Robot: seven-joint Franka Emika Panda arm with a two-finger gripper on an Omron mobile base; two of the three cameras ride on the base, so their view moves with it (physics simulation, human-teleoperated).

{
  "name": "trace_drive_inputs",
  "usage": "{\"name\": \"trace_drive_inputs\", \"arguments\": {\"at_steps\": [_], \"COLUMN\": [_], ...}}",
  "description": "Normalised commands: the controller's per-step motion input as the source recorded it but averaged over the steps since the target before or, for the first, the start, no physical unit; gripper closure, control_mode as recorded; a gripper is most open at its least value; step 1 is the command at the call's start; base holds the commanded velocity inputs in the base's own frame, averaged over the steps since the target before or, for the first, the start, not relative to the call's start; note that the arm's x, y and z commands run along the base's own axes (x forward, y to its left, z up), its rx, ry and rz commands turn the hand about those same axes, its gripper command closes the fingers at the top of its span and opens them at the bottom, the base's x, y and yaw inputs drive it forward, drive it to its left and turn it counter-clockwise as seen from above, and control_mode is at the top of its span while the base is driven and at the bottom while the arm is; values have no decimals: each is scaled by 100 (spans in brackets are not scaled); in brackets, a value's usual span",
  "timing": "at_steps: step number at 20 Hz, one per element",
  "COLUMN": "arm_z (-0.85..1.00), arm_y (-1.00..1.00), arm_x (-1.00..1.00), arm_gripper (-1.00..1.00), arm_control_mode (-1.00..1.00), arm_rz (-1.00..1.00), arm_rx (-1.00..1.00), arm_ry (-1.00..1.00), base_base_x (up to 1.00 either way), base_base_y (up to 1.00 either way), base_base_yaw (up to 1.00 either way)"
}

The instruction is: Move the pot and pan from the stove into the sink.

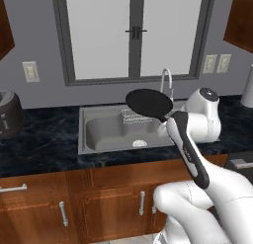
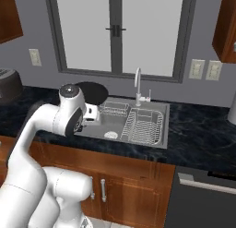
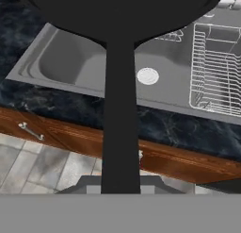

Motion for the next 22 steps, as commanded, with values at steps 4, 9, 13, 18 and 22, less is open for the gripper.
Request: {"name": "trace_drive_inputs", "arguments": {"at_steps": [4,9,13,18,22], "arm_z": [-14,-11,-22,-27,-26], "arm_y": [6,21,35,37,26], "arm_x": [18,31,50,65,74], "arm_gripper": [100,100,100,100,100], "arm_control_mode": [-100,-100,-100,-100,-100], "arm_rz": [6,3,0,0,0], "arm_rx": [-3,-3,-7,-7,-6], "arm_ry": [22,21,15,11,11], "base_base_x": [0,0,0,0,0], "base_base_y": [0,0,0,0,0], "base_base_yaw": [0,0,0,0,0]}}
